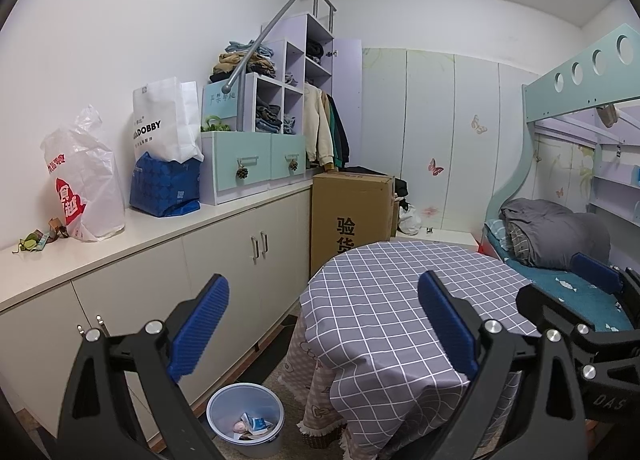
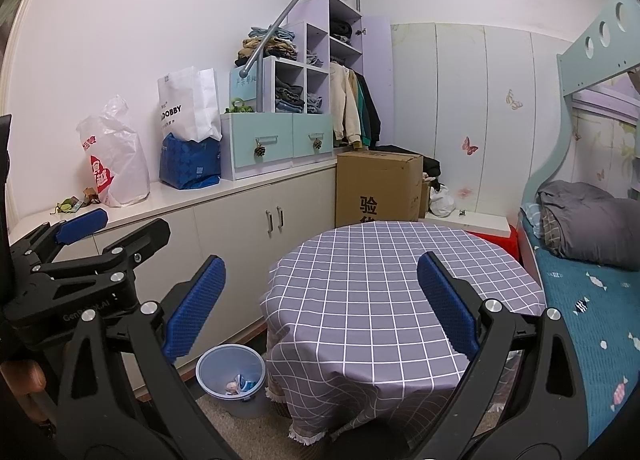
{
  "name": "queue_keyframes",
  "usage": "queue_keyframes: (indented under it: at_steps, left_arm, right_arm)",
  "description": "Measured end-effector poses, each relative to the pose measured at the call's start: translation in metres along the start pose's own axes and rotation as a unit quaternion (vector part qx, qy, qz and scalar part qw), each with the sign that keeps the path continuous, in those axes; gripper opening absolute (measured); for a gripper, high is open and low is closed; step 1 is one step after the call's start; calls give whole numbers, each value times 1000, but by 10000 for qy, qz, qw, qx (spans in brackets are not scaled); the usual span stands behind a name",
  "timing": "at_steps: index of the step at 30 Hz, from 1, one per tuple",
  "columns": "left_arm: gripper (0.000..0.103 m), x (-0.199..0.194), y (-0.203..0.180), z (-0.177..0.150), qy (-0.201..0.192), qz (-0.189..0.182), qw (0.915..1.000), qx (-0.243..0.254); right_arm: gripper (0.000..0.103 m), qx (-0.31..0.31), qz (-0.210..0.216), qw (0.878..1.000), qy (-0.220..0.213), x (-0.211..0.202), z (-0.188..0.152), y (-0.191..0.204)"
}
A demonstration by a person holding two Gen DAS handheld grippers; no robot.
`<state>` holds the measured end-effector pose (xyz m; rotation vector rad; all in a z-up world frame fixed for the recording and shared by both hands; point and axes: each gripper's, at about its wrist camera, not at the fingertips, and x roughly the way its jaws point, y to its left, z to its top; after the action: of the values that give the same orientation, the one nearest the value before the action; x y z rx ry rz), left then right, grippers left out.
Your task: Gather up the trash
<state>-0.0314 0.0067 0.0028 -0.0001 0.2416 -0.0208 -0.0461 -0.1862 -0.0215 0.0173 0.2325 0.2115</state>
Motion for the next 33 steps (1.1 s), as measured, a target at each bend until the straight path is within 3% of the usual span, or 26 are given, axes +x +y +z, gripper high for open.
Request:
queue_keyframes:
  at_steps: [33]
  left_arm:
    - [93,7,3,-1,62,-47,9998,166]
  right_arm:
    - [95,36,32,10000,52,4,-3,-3]
